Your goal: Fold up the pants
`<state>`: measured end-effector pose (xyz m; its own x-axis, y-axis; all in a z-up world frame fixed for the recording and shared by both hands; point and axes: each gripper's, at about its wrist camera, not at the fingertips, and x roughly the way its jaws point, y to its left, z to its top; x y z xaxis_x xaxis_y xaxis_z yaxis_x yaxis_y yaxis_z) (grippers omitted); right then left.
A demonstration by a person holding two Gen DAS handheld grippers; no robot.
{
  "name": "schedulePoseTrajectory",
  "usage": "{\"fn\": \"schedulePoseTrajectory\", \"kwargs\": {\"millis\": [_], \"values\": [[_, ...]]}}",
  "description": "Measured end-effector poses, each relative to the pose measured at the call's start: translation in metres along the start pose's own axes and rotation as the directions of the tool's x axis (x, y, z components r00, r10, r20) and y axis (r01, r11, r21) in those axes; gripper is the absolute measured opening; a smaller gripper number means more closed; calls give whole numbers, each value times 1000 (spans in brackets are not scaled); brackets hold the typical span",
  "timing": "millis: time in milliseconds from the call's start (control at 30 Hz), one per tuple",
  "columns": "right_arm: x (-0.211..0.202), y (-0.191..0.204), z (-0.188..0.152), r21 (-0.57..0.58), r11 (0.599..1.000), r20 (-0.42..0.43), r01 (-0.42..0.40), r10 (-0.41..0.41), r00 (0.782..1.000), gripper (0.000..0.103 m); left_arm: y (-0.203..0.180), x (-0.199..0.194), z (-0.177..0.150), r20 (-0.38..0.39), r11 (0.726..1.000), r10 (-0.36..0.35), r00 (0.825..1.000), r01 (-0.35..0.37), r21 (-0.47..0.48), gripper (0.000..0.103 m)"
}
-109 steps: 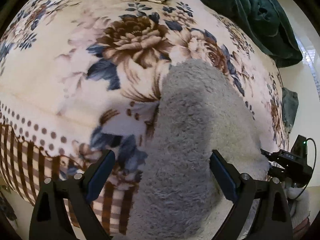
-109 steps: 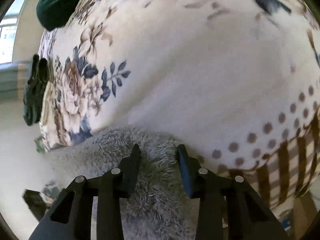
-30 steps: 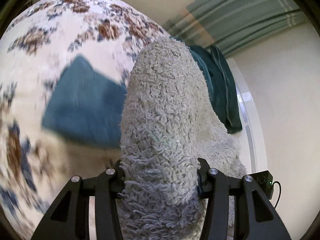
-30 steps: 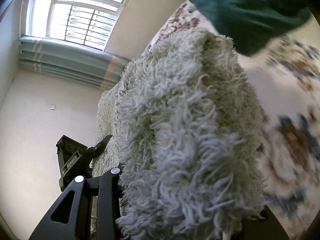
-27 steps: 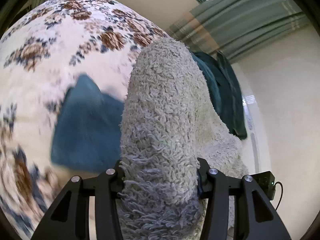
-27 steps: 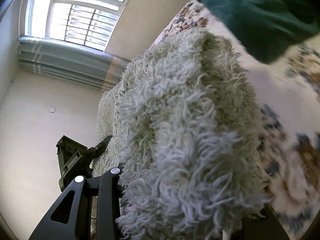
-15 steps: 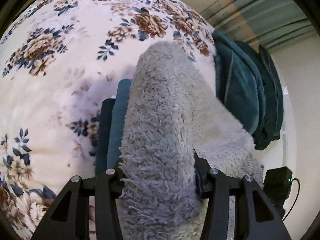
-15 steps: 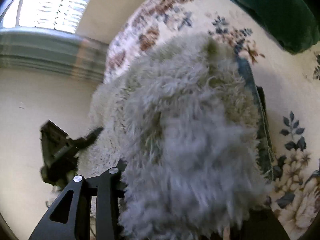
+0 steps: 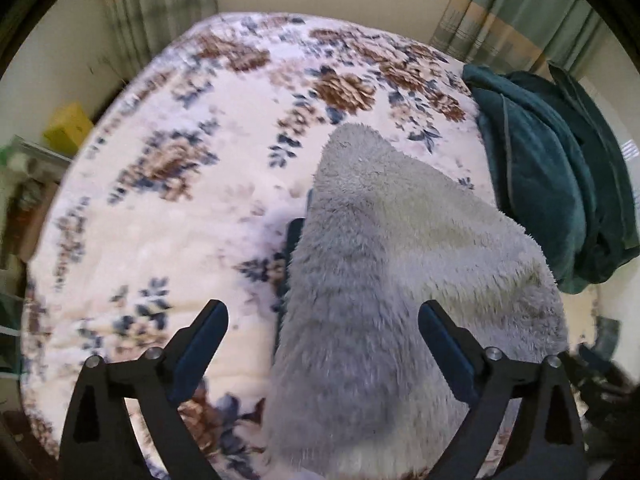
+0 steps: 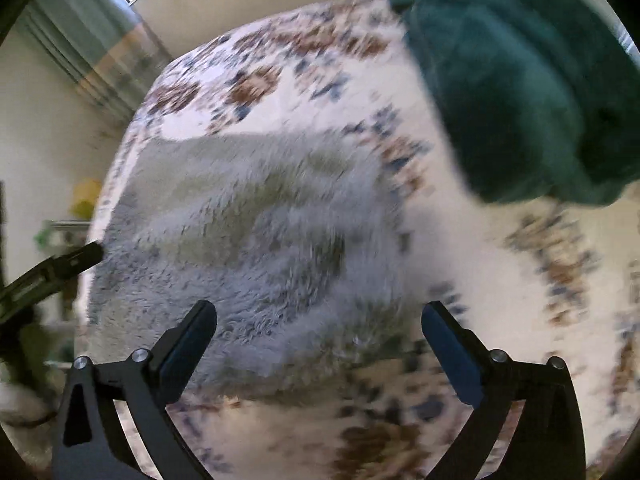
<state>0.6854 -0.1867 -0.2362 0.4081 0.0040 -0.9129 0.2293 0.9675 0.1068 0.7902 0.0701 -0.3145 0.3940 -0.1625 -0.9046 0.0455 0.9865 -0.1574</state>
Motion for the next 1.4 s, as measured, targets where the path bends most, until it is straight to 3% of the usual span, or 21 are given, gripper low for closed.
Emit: {"fn": "schedulePoseTrajectory", "kwargs": {"millis": [100, 267, 633, 967, 1067, 1400], "values": [[-45, -1, -12, -6, 993, 77, 118, -117, 990, 103, -10, -26, -16, 39, 997, 74, 997, -74, 21, 97], [-122, -7, -37, 14, 986, 123, 165, -165, 979, 103, -31, -86, -48, 99, 993, 105, 990, -110, 46, 97], [-302, -14, -123, -12, 988, 242, 153, -146, 959, 103, -70, -232, -124, 224, 991, 98, 970, -115, 64, 97], [-458, -18, -221, -90, 990, 370, 105, -64, 927, 103, -89, -358, -215, 338, 990, 111, 934, -134, 43, 97], [-502, -19, -253, -112, 988, 413, 105, -50, 909, 103, -90, -392, -242, 380, 989, 129, 916, -148, 22, 97], [-601, -19, -329, -141, 988, 446, 62, 7, 895, 103, -91, -453, -299, 424, 990, 117, 898, -137, 16, 97]]}}
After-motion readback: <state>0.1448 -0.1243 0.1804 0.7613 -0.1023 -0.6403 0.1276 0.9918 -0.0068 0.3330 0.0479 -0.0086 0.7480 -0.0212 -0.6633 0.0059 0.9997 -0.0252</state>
